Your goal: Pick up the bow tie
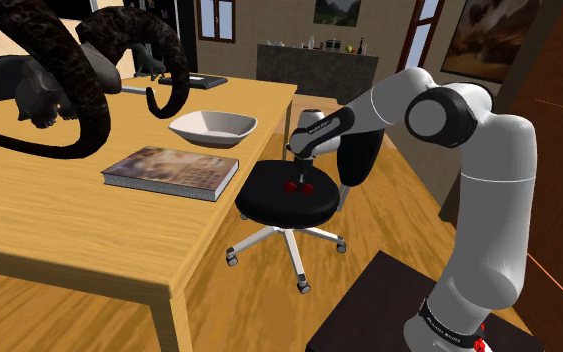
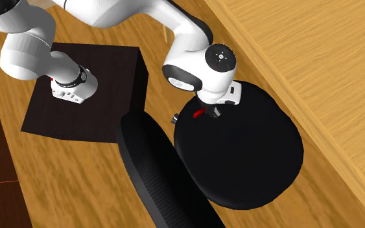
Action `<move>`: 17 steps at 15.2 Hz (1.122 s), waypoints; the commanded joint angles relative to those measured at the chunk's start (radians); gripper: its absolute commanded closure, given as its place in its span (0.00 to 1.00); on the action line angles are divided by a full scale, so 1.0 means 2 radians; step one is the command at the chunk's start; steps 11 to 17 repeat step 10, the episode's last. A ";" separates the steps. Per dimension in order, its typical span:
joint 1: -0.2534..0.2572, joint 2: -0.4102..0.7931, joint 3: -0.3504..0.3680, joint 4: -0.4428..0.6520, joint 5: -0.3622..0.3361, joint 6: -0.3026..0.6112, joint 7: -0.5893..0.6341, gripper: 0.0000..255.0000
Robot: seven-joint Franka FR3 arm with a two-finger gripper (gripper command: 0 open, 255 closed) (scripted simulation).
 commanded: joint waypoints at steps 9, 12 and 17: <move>0.003 -0.033 -0.004 0.020 -0.011 -0.052 0.007 1.00; 0.003 -0.032 -0.004 0.020 -0.011 -0.052 0.006 1.00; 0.003 -0.032 -0.004 0.020 -0.011 -0.052 0.006 1.00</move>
